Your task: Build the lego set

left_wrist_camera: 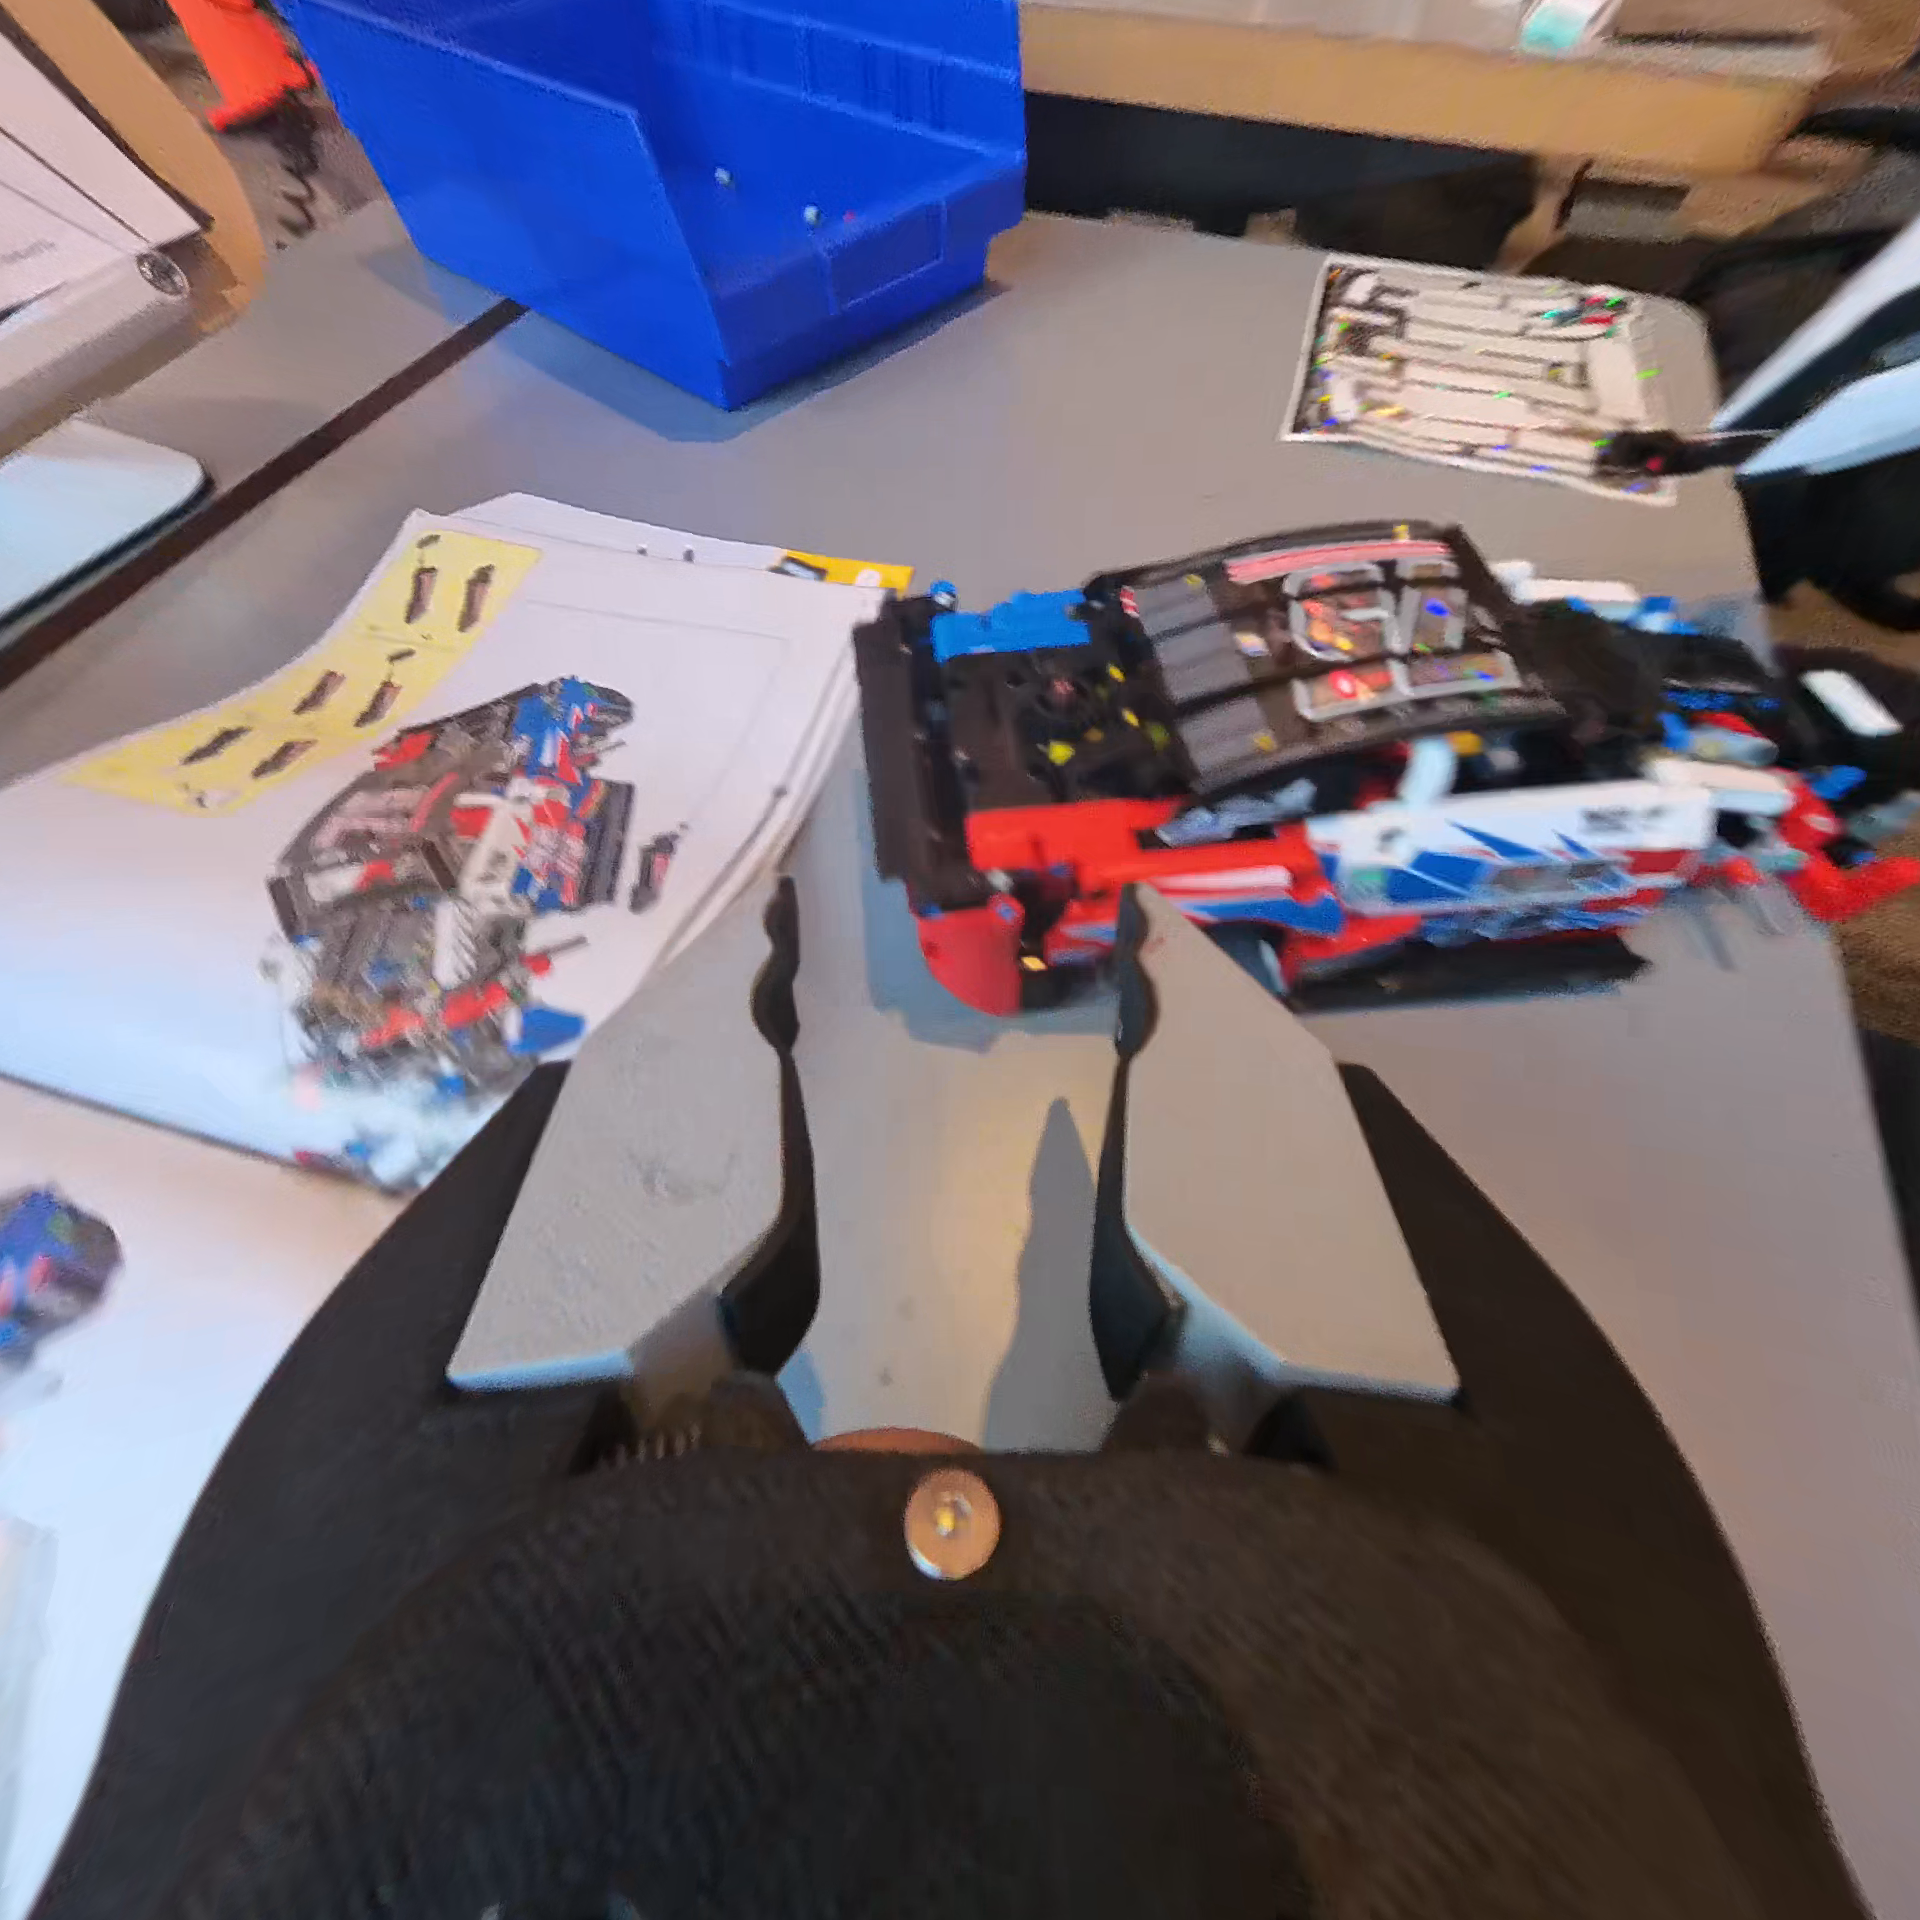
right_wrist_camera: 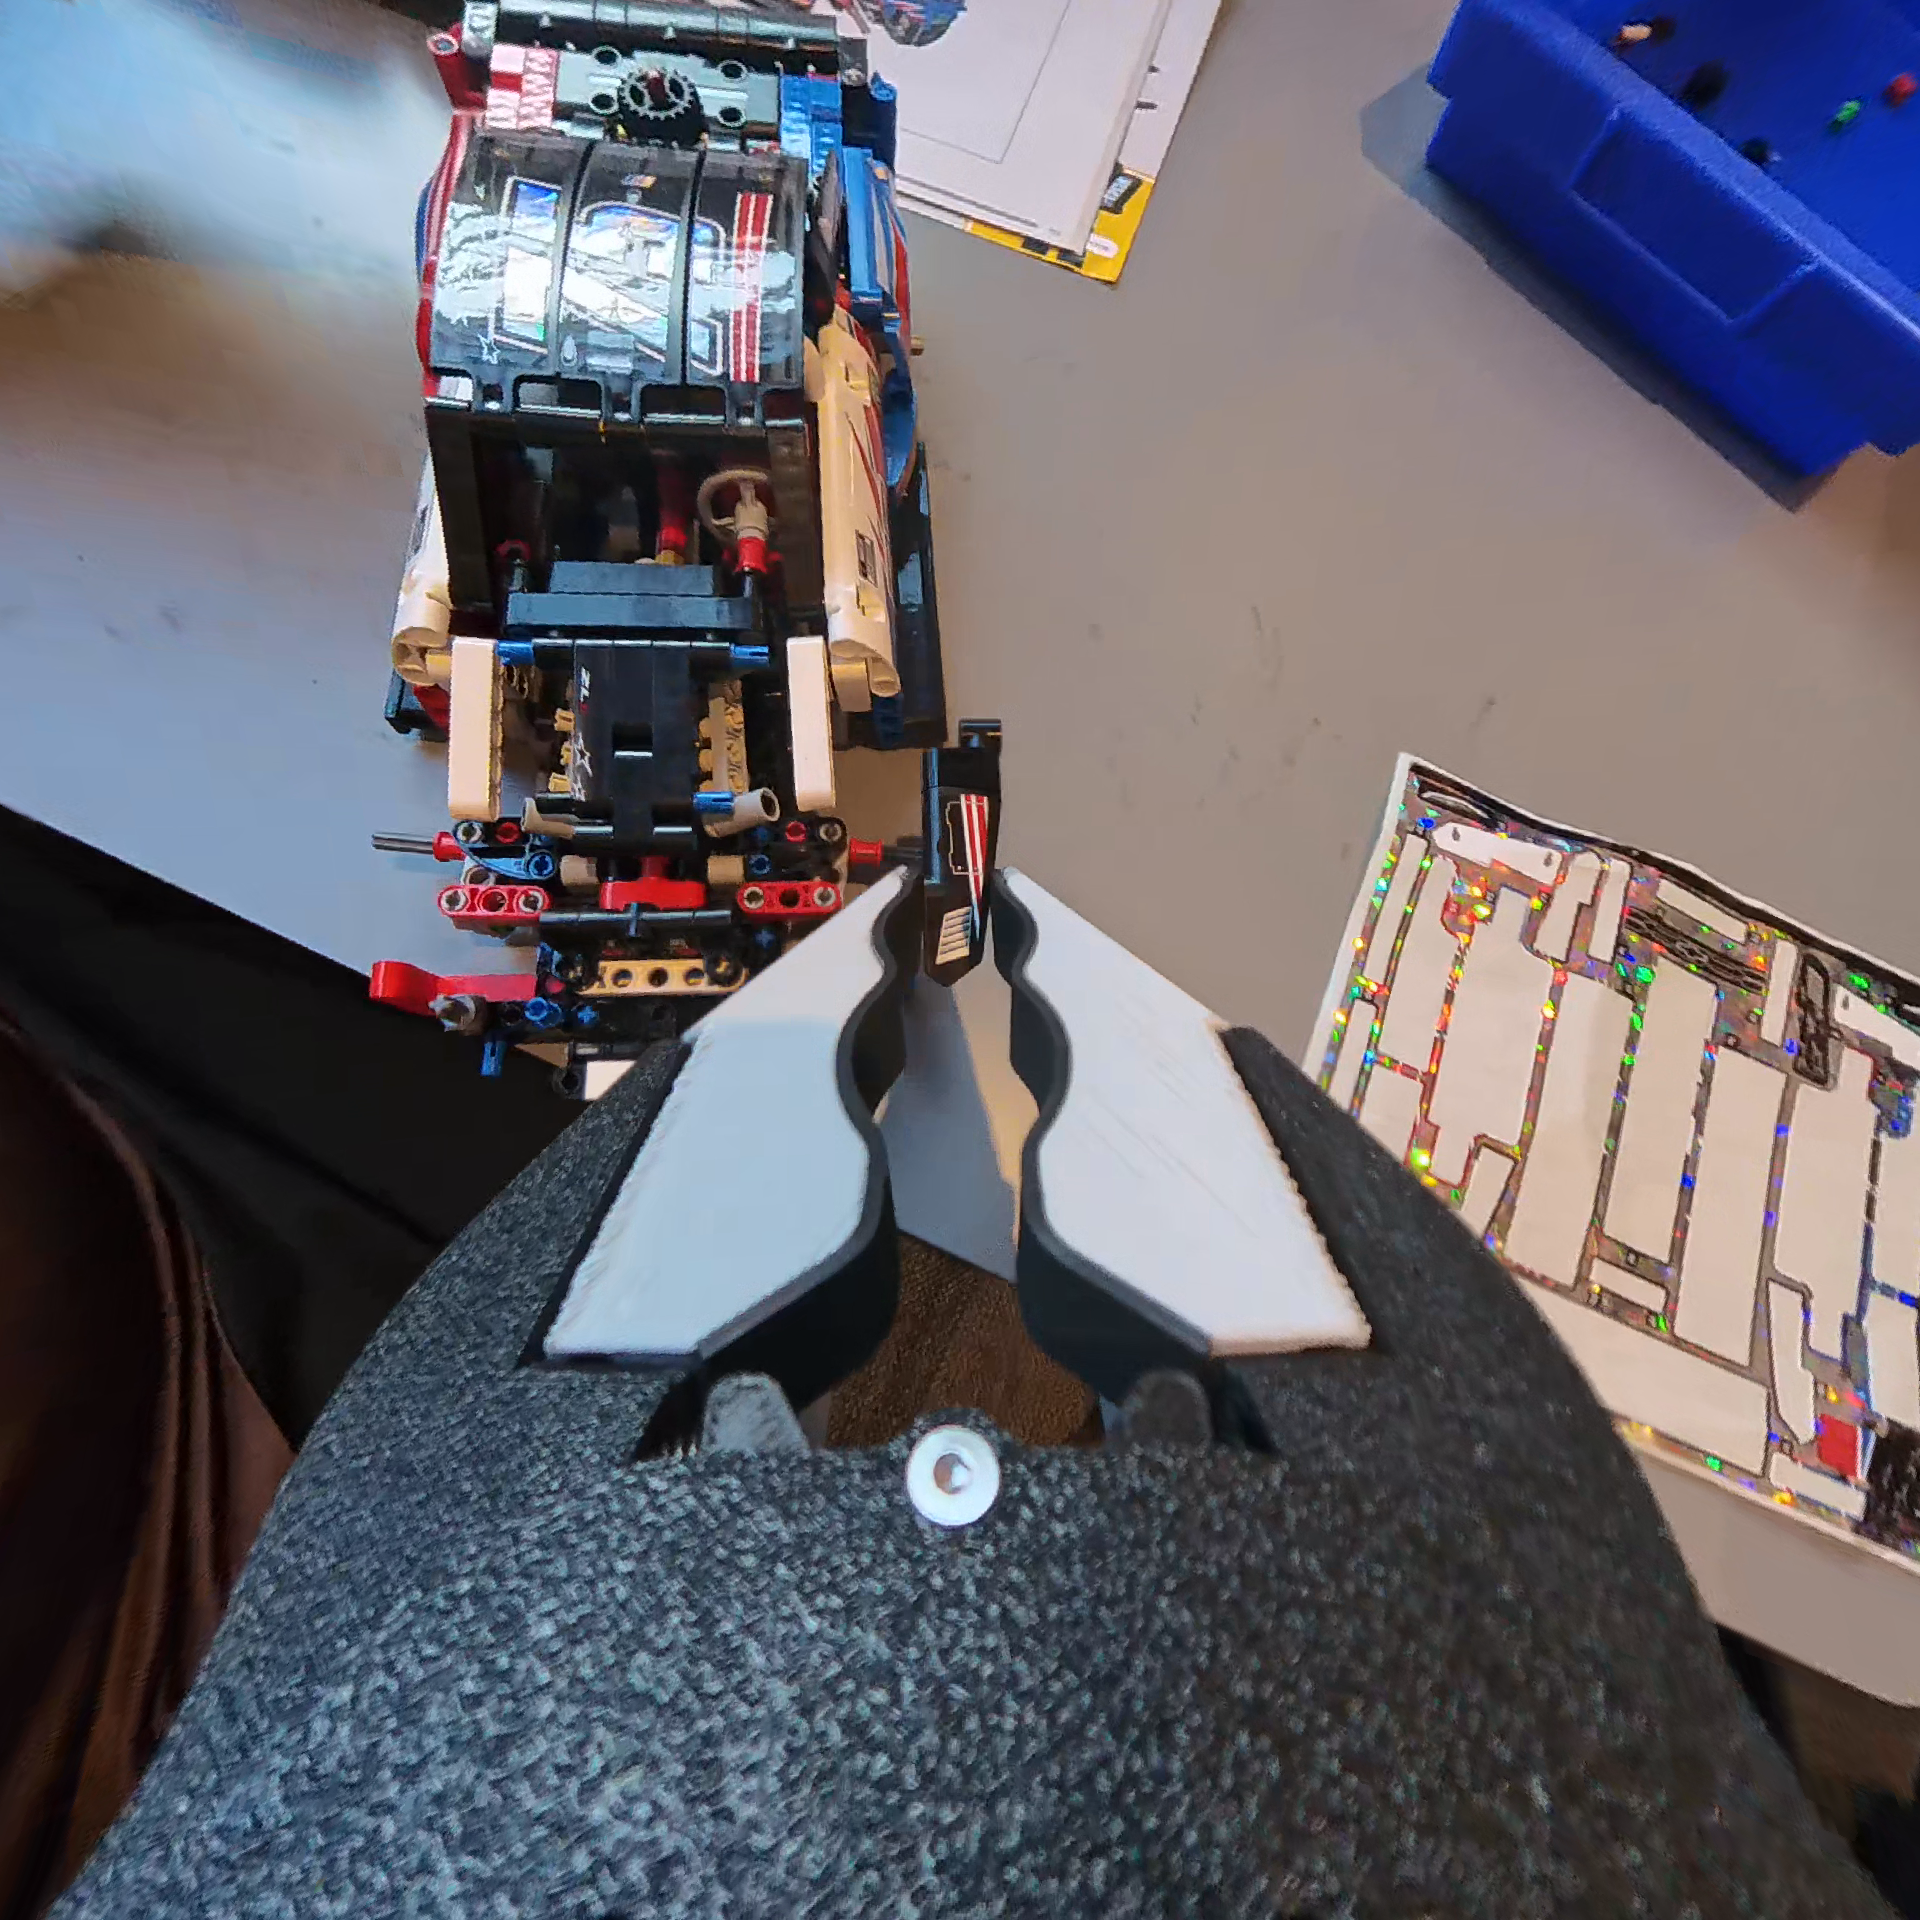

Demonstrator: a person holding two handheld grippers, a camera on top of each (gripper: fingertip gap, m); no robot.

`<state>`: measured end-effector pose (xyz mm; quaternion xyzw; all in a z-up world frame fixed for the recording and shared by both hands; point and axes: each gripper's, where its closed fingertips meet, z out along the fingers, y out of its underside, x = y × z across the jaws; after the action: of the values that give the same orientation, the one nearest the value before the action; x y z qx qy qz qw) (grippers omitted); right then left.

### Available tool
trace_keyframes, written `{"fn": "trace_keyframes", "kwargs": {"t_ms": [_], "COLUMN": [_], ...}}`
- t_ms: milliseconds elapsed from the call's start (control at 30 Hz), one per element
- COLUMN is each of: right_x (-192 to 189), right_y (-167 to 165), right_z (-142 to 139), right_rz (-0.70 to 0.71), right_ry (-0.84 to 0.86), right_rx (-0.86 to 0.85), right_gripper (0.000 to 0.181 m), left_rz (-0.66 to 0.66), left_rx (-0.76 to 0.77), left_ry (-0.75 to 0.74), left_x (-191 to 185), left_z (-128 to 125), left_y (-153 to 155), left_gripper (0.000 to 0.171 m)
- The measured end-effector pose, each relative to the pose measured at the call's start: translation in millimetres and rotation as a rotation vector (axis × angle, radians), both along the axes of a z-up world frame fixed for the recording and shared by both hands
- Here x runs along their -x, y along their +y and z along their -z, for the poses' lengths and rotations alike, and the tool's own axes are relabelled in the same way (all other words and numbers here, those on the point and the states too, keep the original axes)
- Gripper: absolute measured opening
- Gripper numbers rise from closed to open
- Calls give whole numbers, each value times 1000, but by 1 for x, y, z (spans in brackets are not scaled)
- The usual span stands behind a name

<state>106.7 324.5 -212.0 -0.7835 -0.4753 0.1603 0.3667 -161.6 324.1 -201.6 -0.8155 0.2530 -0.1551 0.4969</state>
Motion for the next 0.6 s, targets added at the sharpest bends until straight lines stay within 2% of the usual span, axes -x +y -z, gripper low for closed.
{"fn": "trace_keyframes", "kwargs": {"t_ms": [100, 167, 300, 367, 600], "right_x": [6, 8, 7, 5, 1], "right_y": [2, 4, 8, 12, 8], "right_z": [2, 4, 8, 9, 3], "right_rz": [-34, -49, -68, -72, -115], "right_ry": [5, 13, 49, 56, 82], "right_rx": [-5, -10, 1, -2, -28], "right_gripper": [13, 13, 13, 13, 13], "left_rz": [-9, 25, 94, 105, 48], "left_rx": [61, 174, 391, 416, 463], "left_ry": [44, 34, 33, -40, -156], "left_x": [-1, -10, -23, -29, -25], "left_z": [-3, 4, 30, 31, 31], "left_y": [35, 46, 39, 35, 14], "left_gripper": [61, 59, 50, 42, 37]}}
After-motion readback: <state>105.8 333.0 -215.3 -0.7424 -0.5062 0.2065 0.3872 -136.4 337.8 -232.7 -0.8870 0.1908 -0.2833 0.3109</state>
